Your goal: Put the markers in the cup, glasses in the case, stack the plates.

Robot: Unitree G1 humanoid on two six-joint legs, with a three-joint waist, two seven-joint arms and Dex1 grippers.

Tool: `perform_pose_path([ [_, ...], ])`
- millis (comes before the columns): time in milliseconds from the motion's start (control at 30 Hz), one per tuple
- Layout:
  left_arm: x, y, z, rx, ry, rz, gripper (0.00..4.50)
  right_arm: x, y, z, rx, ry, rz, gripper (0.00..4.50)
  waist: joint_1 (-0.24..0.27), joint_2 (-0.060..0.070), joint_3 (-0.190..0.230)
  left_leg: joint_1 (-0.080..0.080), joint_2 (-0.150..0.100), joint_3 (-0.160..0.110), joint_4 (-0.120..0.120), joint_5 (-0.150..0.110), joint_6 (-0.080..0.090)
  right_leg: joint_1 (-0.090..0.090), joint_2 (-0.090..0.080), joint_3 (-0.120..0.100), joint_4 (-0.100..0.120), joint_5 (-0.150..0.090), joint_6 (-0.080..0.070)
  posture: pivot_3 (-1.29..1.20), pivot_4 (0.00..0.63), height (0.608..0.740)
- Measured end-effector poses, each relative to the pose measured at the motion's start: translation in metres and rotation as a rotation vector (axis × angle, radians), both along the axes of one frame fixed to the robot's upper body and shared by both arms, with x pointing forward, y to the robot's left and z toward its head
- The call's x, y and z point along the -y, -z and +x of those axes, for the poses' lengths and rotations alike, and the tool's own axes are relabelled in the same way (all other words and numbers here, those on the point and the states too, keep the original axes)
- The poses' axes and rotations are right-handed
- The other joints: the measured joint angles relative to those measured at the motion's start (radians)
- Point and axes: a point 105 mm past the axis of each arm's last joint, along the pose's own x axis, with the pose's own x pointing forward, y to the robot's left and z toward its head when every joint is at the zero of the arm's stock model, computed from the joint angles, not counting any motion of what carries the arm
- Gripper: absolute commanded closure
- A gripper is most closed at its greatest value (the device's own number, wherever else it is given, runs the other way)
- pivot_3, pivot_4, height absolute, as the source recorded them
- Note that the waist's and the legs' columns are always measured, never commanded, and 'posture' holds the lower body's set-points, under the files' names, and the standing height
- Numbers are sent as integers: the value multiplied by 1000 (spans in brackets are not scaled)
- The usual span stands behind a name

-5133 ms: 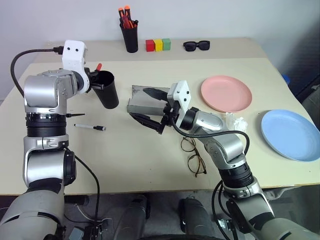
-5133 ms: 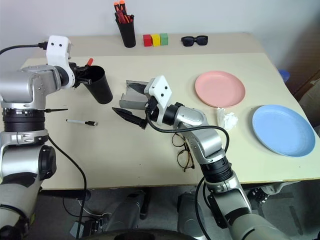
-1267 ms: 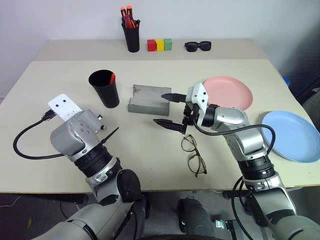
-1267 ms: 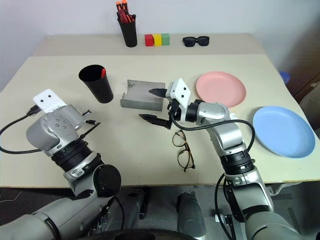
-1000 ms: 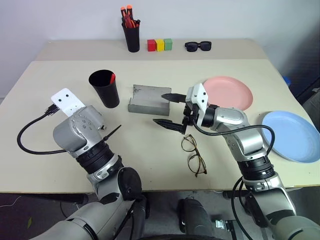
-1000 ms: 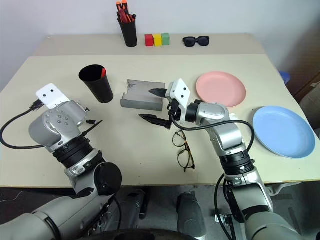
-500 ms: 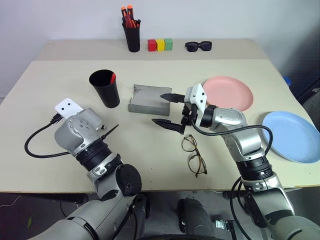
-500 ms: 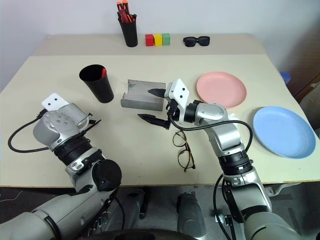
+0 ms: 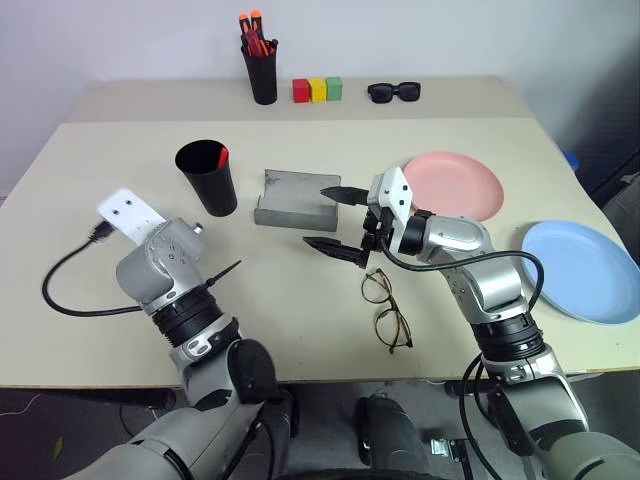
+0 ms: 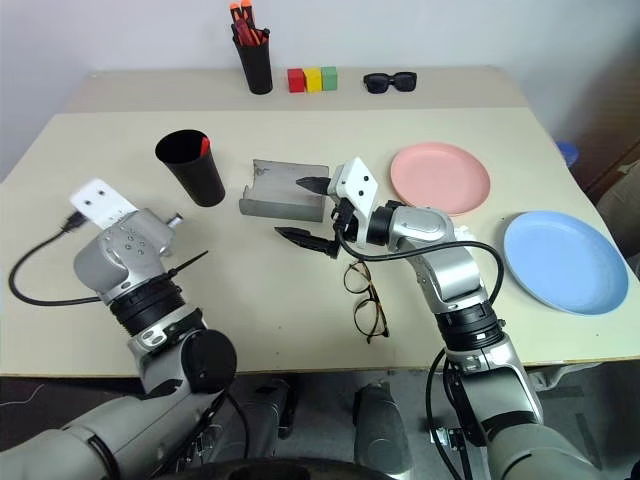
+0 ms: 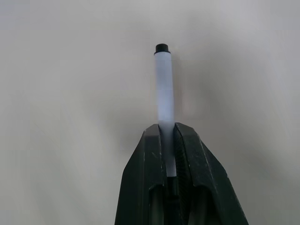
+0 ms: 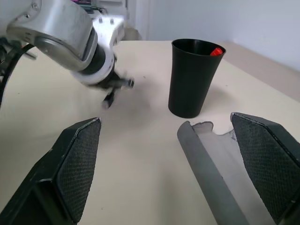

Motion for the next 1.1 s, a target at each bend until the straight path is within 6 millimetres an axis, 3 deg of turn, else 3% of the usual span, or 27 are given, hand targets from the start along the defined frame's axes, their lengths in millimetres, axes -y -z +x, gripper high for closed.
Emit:
perform_pose_path([
  [100, -16, -71, 5, 251, 28, 319, 4464, 0, -2, 4, 3, 28, 24, 0, 2, 0, 0, 0, 0, 1, 0, 1, -1, -1, 0, 1, 0, 1, -1, 0, 150, 740],
  [167, -5, -123, 7, 424, 102, 536, 4464, -1, -7, 13, 10, 82, 75, 0, 6, 0, 0, 0, 0, 2, 0, 1, -1, 0, 0, 2, -1, 1, -1, 0, 150, 740],
  [267, 25, -151, 16, 560, 230, 649, 4464, -6, -23, 26, 45, 144, 119, 0, 10, 0, 0, 0, -1, 2, 0, 1, 0, 0, 0, 3, -2, 1, -1, 0, 150, 740],
  [333, 44, -151, 28, 592, 337, 685, 4464, -5, -31, 29, 71, 168, 138, 0, 8, 0, 0, 0, 0, 2, 0, 1, 0, 0, 0, 3, -2, 1, -1, 0, 150, 740],
  [500, 69, -135, 52, 630, 496, 699, 4464, -1, -24, 36, 63, 213, 131, 0, -3, 0, 0, 0, 0, 2, -1, 1, 0, -2, 1, 3, 0, 1, -1, 0, 150, 740],
  [700, 72, -118, 66, 595, 508, 721, 4464, 1, -18, 35, 54, 232, 130, 0, -1, 0, 0, 0, 0, 2, -1, 1, 0, -1, 1, 3, 0, 1, -1, 0, 150, 740],
  [900, 72, -109, 68, 567, 492, 740, 4464, 2, -19, 34, 60, 241, 134, 0, 0, 0, 0, 0, 0, 2, -1, 1, 0, -1, 1, 3, 0, 1, -1, 0, 150, 740],
  [1000, 72, -98, 68, 545, 498, 722, 3338, 2, -19, 32, 63, 241, 136, 0, -1, 0, 0, 0, 0, 2, -1, 1, 0, -1, 1, 3, 0, 1, -1, 0, 150, 740],
  [1100, 70, -90, 68, 523, 493, 714, 1757, 2, -17, 32, 59, 242, 136, 0, -1, 0, 0, 0, 0, 2, -1, 1, 0, -1, 1, 3, 0, 1, -1, 0, 150, 740],
])
